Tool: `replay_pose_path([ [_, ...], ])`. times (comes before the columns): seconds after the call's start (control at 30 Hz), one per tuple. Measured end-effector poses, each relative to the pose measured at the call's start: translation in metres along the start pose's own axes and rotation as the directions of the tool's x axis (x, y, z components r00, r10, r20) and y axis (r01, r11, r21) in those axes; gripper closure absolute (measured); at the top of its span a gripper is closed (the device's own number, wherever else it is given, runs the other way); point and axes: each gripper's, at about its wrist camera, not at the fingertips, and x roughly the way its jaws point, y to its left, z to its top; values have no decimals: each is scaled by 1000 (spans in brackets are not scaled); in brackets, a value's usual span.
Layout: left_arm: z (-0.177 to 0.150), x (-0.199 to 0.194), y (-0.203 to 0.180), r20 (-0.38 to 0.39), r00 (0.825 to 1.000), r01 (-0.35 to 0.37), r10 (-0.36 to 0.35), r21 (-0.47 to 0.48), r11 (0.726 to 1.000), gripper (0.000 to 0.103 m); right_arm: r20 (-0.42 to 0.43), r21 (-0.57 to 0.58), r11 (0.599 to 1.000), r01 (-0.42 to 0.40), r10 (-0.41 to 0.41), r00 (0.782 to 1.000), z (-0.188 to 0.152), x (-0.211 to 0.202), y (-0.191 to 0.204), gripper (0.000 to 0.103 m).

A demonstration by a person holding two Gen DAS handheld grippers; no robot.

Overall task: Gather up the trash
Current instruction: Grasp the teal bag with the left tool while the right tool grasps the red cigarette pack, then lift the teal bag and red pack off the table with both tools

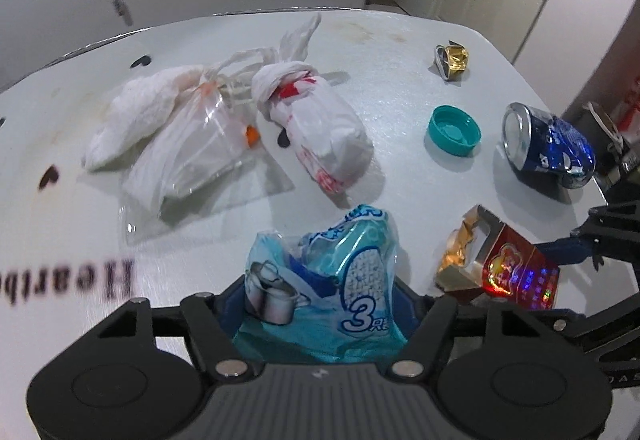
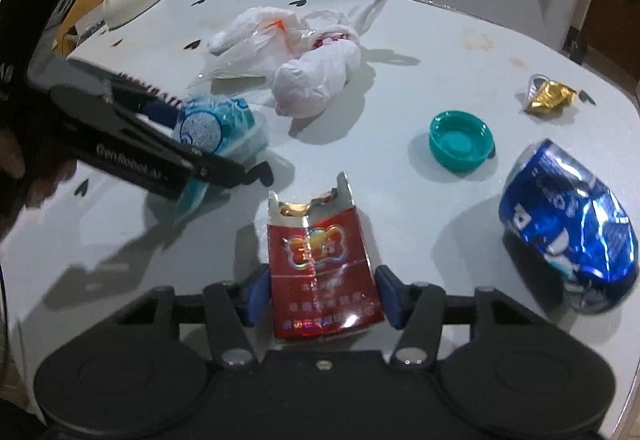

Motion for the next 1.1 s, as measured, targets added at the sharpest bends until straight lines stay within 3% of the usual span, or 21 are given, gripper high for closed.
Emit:
replay_pose_path([
  [0.6, -27, -86, -38, 126, 990, -41, 62, -164, 986, 35, 93, 151, 986, 66, -80, 992, -22, -70, -3, 47],
  [1.1, -57, -161, -101, 225, 969, -64, 100, -163, 984, 35, 190, 247, 959, 141, -191, 963, -57, -149, -4, 47],
])
